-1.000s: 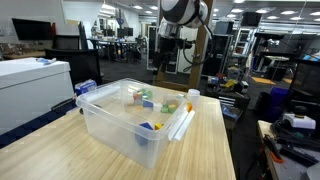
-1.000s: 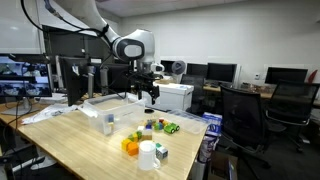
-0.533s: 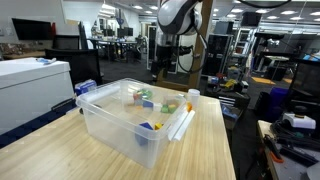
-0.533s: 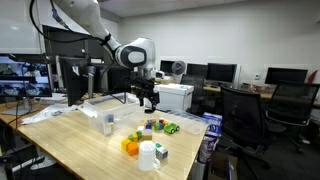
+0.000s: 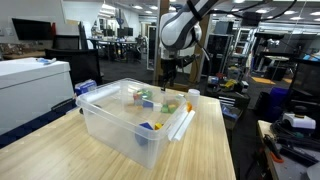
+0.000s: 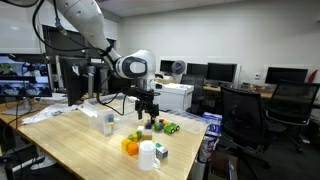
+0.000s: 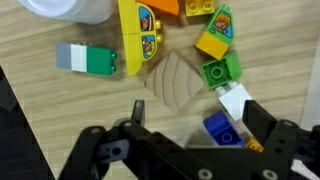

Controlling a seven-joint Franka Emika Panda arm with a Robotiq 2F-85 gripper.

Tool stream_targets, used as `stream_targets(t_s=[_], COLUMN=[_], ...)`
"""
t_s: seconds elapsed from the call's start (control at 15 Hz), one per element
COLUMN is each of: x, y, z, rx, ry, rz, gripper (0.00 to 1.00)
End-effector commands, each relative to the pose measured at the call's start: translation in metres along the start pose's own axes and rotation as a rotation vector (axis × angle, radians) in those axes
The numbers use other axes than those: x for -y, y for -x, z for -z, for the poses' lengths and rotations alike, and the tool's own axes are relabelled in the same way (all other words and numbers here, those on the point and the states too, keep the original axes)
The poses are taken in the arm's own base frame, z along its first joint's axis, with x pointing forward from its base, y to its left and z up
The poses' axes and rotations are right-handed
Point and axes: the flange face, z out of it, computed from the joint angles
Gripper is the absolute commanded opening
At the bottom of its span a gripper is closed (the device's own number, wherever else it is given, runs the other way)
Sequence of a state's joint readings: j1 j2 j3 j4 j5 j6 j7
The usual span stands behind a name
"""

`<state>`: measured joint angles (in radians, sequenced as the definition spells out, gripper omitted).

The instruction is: Put the blue toy block in the transparent box, then put white and the yellow object in the box, then put the wooden toy block in the box

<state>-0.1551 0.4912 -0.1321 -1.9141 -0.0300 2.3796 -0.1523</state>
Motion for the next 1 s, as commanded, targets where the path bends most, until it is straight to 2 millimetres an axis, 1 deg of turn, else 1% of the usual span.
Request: stream_targets(t_s=[0.0,0.13,0.47,0.6,0.67,0.93], x=[-0.006,-0.005,-0.007,-0.010,-0.016,-0.022], y=[0.012,0.013,0.005,0.001,0.000,-0.006], z=[-0.016,-0.025,-0.046,-0.054,-0.056,-0.068], rx=[0.044,0.052,0.077,0.077,0.076,0.074], ry=[0.029,0.018,0.016,0.027,0.032,0.034], rz=[0.007,0.014,0.039,0.039,0.039,0.034], gripper=[1.00,1.00,1.00,1.00,1.00,1.00])
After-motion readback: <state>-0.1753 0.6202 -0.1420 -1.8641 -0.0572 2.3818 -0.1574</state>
